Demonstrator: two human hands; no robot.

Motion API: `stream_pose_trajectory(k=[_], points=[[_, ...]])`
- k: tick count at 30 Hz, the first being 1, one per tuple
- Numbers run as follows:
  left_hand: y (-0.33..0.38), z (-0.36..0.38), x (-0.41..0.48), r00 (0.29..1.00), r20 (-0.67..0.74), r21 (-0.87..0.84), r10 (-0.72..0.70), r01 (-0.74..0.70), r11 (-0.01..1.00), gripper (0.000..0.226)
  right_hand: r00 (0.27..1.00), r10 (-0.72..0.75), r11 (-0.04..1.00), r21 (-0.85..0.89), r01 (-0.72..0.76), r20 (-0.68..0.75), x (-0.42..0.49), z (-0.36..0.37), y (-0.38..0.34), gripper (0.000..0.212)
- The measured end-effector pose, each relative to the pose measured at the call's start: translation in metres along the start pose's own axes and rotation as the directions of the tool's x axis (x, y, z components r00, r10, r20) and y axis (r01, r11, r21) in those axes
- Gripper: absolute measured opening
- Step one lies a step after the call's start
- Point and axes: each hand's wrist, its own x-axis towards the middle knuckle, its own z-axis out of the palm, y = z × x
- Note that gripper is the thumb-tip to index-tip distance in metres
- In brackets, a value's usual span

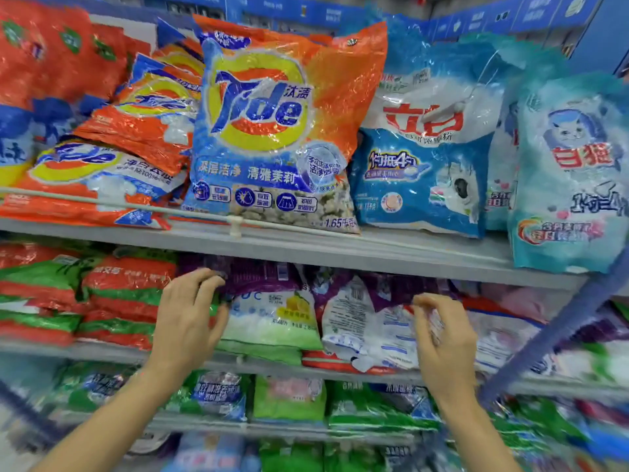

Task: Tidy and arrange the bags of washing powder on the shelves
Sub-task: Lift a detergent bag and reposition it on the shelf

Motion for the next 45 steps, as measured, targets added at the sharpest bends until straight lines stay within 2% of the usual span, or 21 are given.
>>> stream_pose_trajectory(k=[3,5,8,11,13,16,18,22,24,26,28,29,31,33,35,39,42,45], points=[[0.001,0.017,-0.021,0.947,0.278,0.124,-0.162,0.131,0.984,0.051,0.984,0.129,0.987,-0.108,-0.116,0.126,-0.026,0.002,0.033,0.014],[0.004,0.029,-0.026,0.918,0.341,0.166,-0.201,0.152,0.974,0.056,0.955,0.211,0.967,-0.187,-0.173,0.208,-0.033,0.007,0.055,0.019],[0.011,0.051,-0.02,0.918,0.335,0.203,-0.211,0.148,0.968,0.05,0.909,0.257,0.947,-0.275,-0.168,0.33,-0.032,0.02,0.083,0.026],[0.022,0.072,-0.005,0.91,0.322,0.191,-0.262,0.209,0.959,0.054,0.916,0.226,0.936,-0.335,-0.11,0.331,-0.018,0.038,0.098,0.026],[0.025,0.086,-0.001,0.914,0.326,0.197,-0.24,0.182,0.963,0.058,0.937,0.172,0.931,-0.361,-0.054,0.303,-0.005,0.053,0.098,0.028],[0.023,0.103,-0.011,0.911,0.352,0.296,-0.216,0.11,0.949,0.067,0.95,0.02,0.93,-0.354,0.096,0.31,0.014,0.076,0.095,0.035],[0.019,0.111,-0.016,0.917,0.339,0.351,-0.211,0.085,0.932,0.068,0.945,-0.03,0.913,-0.375,0.158,0.326,0.025,0.09,0.095,0.04],[0.015,0.119,-0.02,0.931,0.305,0.388,-0.199,0.069,0.919,0.067,0.935,-0.091,0.804,-0.528,0.272,0.343,0.045,0.112,0.096,0.052],[0.016,0.12,-0.02,0.935,0.297,0.389,-0.195,0.068,0.918,0.067,0.893,-0.185,0.757,-0.52,0.395,0.409,0.052,0.123,0.091,0.059],[0.016,0.12,-0.02,0.935,0.293,0.392,-0.197,0.071,0.917,0.067,0.775,-0.276,0.695,-0.44,0.569,0.569,0.053,0.136,0.085,0.064],[0.017,0.119,-0.02,0.936,0.292,0.391,-0.197,0.071,0.917,0.067,0.644,-0.29,0.6,-0.39,0.699,0.708,0.052,0.149,0.085,0.058],[0.017,0.118,-0.019,0.936,0.291,0.391,-0.196,0.07,0.918,0.067,0.623,-0.282,0.586,-0.383,0.714,0.73,0.05,0.154,0.086,0.053],[0.017,0.118,-0.02,0.936,0.292,0.391,-0.195,0.069,0.918,0.067,0.659,-0.318,0.623,-0.373,0.688,0.682,0.046,0.157,0.086,0.043],[0.018,0.118,-0.02,0.936,0.292,0.386,-0.197,0.073,0.92,0.068,0.704,-0.414,0.613,-0.394,0.684,0.578,0.043,0.158,0.083,0.027],[0.018,0.116,-0.02,0.936,0.293,0.378,-0.197,0.077,0.923,0.068,0.717,-0.47,0.608,-0.401,0.685,0.514,0.041,0.156,0.081,0.02],[0.019,0.114,-0.02,0.929,0.31,0.35,-0.201,0.085,0.933,0.07,0.793,-0.489,0.749,-0.292,0.595,0.363,0.03,0.143,0.086,0.018],[0.02,0.113,-0.018,0.913,0.348,0.338,-0.211,0.088,0.937,0.073,0.878,-0.405,0.868,-0.194,0.457,0.253,0.017,0.121,0.084,0.01],[0.018,0.108,-0.016,0.883,0.419,0.314,-0.212,0.079,0.946,0.092,0.957,-0.163,0.985,-0.008,0.17,0.239,0.009,0.092,0.076,0.014]])
